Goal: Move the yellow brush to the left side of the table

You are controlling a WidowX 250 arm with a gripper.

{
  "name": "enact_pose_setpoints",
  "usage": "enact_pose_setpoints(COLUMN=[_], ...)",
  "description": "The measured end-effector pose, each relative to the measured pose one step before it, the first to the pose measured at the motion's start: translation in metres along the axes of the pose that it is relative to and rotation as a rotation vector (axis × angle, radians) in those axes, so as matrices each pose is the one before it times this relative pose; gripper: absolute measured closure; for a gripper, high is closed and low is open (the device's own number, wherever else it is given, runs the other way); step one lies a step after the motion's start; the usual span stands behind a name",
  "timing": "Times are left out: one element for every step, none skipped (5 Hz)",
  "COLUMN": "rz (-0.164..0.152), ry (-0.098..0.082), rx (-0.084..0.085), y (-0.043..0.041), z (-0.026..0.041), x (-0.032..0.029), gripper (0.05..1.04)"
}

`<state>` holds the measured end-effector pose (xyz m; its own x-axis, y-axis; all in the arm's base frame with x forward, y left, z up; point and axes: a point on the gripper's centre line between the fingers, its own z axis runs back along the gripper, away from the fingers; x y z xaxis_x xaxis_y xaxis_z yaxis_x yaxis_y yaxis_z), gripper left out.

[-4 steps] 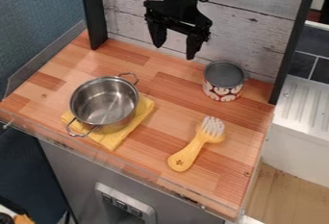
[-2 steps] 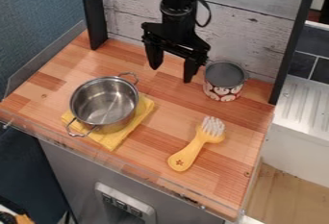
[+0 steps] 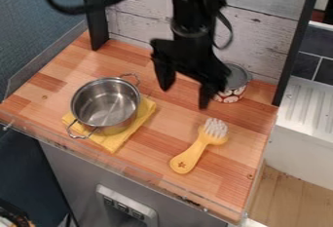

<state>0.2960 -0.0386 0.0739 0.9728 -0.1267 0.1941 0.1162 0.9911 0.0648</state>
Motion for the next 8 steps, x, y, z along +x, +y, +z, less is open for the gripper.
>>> enact_pose_setpoints(rz=[-0.0408,-0.0262,-0.0183,0.017,0.0,-0.0089,0.0014,-0.0078], ry=[0.002,0.0321,0.0603,0.0535,-0.0039,-0.0119,0.0001,-0.0058], rx=[-0.0111,-0.0039,-0.0109,0.0083,-0.0123,-0.0175,0.0,0.0026], y=[-0.02237,-0.01342,-0.00435,0.00912,0.00094,-0.00152,0.0011,0.00436], z=[-0.00742,-0.01701,-0.02976,-0.01975,-0.00465,-0.00091,0.00172,0.01081], x=[-0.01072,-0.00442,-0.00576,-0.00329,0.00573,0.00202,-0.00426,-0.0039], gripper=[0.083,0.083,0.083,0.083,0.136,0.414,0.705,0.747])
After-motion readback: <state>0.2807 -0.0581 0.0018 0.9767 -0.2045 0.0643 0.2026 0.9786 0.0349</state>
